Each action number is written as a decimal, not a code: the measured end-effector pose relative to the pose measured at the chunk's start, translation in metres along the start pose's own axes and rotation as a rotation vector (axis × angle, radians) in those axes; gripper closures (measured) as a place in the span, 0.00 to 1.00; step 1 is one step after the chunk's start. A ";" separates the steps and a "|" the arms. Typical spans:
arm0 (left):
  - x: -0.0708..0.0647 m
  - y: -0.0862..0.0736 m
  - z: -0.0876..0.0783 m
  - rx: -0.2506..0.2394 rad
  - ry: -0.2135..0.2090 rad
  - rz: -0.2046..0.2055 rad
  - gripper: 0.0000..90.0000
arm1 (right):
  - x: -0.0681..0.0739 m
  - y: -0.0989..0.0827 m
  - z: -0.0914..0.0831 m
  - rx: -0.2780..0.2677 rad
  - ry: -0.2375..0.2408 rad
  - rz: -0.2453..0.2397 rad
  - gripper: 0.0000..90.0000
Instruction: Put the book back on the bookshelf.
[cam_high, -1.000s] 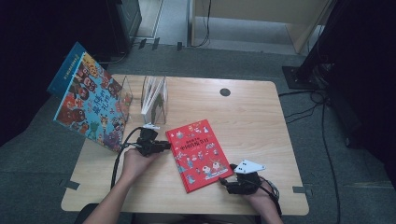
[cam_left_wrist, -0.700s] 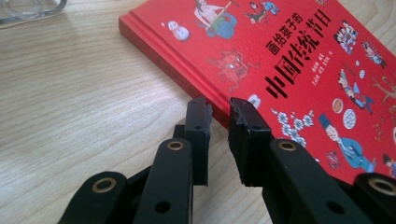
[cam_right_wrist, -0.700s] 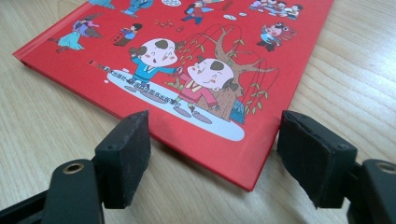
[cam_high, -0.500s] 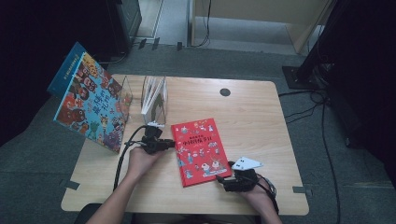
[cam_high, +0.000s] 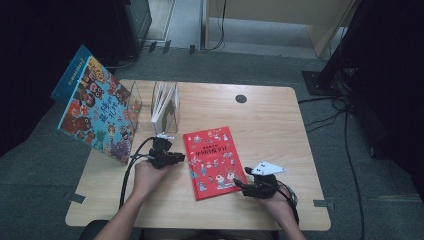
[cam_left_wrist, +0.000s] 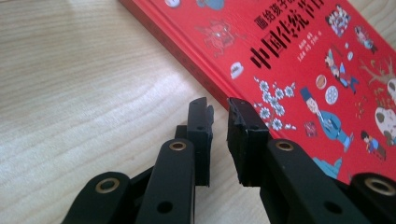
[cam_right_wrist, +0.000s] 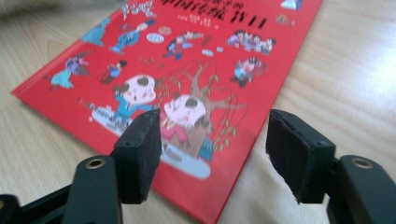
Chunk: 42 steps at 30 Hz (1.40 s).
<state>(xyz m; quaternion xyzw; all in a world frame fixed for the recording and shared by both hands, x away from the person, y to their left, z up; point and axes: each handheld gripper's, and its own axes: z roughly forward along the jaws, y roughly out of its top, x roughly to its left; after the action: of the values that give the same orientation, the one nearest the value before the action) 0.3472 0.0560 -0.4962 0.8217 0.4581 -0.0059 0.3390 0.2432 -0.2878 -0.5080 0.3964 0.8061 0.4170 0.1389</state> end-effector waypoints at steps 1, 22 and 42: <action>-0.001 -0.001 0.000 0.001 -0.003 0.000 0.88 | 0.000 0.002 0.001 -0.002 0.000 -0.005 0.45; -0.006 0.003 0.014 -0.021 -0.012 0.009 0.89 | -0.027 0.024 0.025 0.072 -0.028 0.034 0.55; -0.018 0.005 0.019 -0.006 -0.026 -0.002 0.86 | -0.051 0.048 0.044 0.202 -0.029 0.258 0.52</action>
<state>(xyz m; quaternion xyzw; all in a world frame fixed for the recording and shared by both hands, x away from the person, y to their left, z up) 0.3464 0.0294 -0.5023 0.8202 0.4544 -0.0153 0.3473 0.3254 -0.2851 -0.5022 0.5147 0.7841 0.3423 0.0554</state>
